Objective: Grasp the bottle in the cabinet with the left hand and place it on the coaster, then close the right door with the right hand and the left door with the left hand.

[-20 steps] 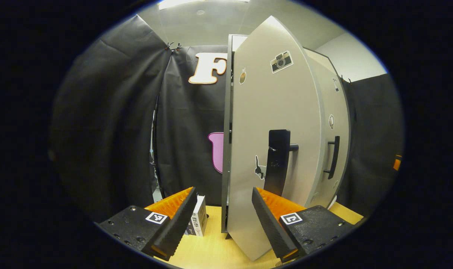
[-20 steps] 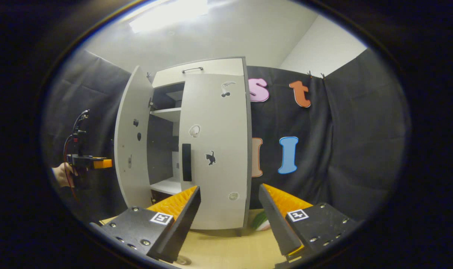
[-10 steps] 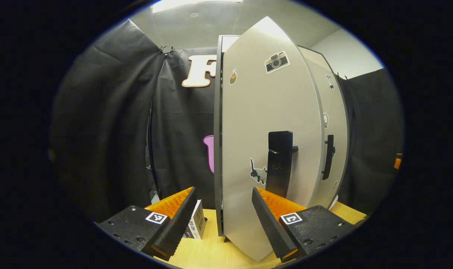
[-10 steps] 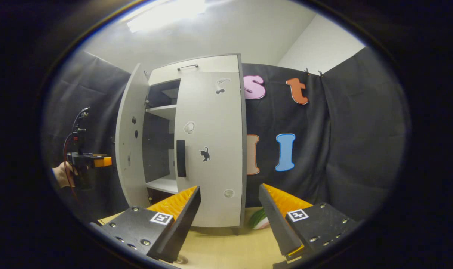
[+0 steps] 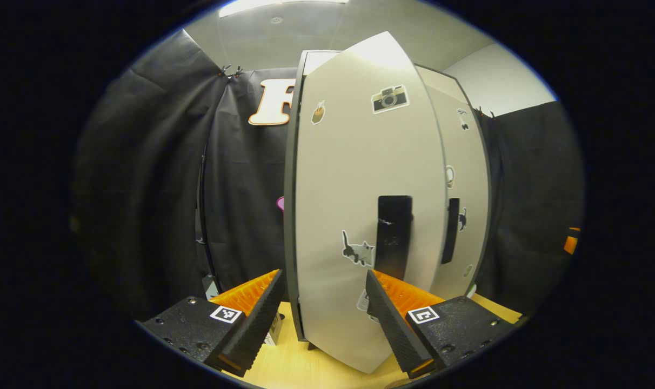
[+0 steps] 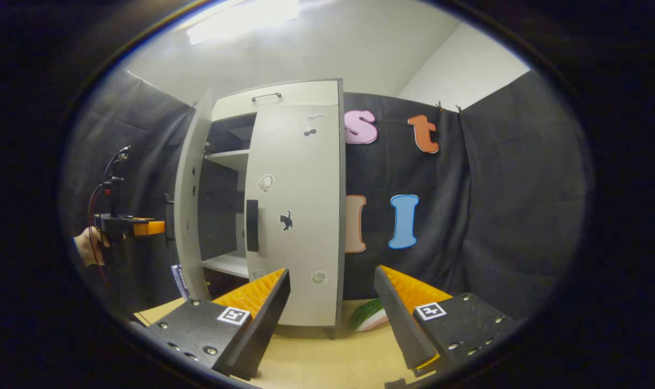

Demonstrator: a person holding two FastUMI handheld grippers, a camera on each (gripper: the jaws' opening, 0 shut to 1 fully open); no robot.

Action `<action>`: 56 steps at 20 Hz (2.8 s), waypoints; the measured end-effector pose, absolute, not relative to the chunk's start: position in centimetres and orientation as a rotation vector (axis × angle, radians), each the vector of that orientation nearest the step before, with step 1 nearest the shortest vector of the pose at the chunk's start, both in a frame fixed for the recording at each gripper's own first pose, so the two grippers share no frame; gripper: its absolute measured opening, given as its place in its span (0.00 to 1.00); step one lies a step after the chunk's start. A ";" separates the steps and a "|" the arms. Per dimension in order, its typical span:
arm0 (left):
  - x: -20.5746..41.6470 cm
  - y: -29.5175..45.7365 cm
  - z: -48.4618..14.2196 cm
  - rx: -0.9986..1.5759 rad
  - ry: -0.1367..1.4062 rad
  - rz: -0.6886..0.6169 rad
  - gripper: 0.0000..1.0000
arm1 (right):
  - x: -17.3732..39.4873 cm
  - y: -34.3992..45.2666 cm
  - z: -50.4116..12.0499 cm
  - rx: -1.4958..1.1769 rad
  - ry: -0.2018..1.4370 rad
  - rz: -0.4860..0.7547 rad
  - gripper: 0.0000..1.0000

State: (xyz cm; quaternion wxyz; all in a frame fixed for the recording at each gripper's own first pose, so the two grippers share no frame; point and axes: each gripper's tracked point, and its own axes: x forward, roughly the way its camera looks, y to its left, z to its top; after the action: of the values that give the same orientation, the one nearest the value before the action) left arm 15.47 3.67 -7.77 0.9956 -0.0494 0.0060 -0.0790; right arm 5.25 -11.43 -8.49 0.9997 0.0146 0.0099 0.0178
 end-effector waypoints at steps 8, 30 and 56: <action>7.7 -0.9 -5.7 -0.065 -0.008 -0.187 0.96 | -2.6 -12.1 -8.3 0.072 0.068 0.047 0.95; 2.6 2.3 -4.9 -0.121 -0.001 -0.223 0.96 | -3.0 -4.0 -3.7 0.122 -0.018 0.056 0.95; 3.5 0.4 -5.4 -0.176 -0.024 -0.337 0.96 | -1.3 -0.8 -3.9 0.068 -0.038 -0.020 0.95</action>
State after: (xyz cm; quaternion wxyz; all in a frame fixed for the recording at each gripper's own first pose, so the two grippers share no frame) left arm 3.50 0.40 -5.38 0.9819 -0.0874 -0.0121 -0.1675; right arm -1.27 -0.79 -3.92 0.9992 0.0338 -0.0188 -0.0102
